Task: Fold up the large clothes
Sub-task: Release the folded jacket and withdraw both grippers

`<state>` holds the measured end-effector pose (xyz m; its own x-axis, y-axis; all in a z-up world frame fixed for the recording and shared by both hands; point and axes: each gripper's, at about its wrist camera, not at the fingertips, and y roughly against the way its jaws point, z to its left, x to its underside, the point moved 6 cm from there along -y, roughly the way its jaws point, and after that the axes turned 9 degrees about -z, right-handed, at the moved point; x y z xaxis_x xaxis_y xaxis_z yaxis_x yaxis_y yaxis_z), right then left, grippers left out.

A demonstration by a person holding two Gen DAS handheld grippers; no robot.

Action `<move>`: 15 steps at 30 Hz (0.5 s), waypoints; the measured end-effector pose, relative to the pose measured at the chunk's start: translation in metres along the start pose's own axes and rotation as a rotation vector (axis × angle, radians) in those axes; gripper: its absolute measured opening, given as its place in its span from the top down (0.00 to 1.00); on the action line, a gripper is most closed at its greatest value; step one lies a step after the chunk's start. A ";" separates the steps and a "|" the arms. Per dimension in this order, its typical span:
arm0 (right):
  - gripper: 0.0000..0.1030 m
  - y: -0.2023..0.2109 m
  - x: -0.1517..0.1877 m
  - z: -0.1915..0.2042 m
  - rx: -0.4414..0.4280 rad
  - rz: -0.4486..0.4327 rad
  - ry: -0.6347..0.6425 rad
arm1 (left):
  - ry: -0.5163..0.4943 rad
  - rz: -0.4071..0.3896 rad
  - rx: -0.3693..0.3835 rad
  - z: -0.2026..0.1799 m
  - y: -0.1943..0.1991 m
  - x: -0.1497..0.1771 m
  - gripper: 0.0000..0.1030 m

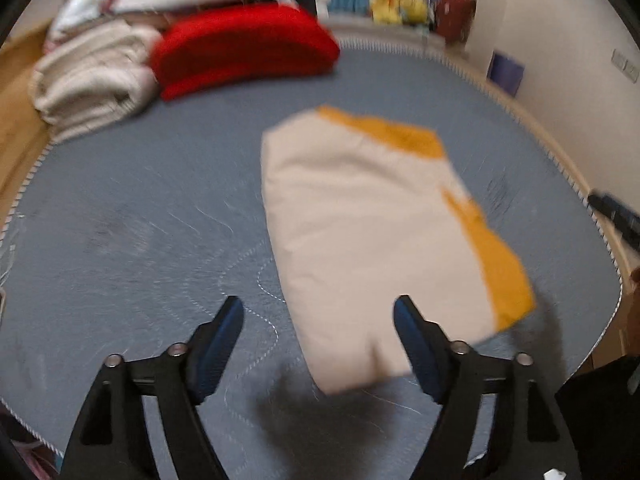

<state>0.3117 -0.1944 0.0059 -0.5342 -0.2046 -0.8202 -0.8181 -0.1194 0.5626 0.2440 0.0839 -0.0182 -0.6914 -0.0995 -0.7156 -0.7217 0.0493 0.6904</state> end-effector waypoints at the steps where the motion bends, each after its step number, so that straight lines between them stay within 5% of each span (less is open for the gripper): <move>1: 0.33 0.021 0.004 0.004 0.016 -0.026 0.009 | 0.009 -0.042 -0.003 -0.010 0.017 0.002 0.21; 7: 0.21 0.117 0.046 0.027 0.025 -0.095 0.015 | 0.072 -0.204 -0.070 -0.022 0.092 0.048 0.14; 15: 0.20 0.150 0.104 0.036 0.035 -0.002 0.002 | 0.110 -0.121 -0.095 -0.049 0.095 0.101 0.14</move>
<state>0.1257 -0.1986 0.0018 -0.5322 -0.2059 -0.8212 -0.8262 -0.0855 0.5569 0.1070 0.0295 -0.0196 -0.5885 -0.2073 -0.7815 -0.7892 -0.0628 0.6109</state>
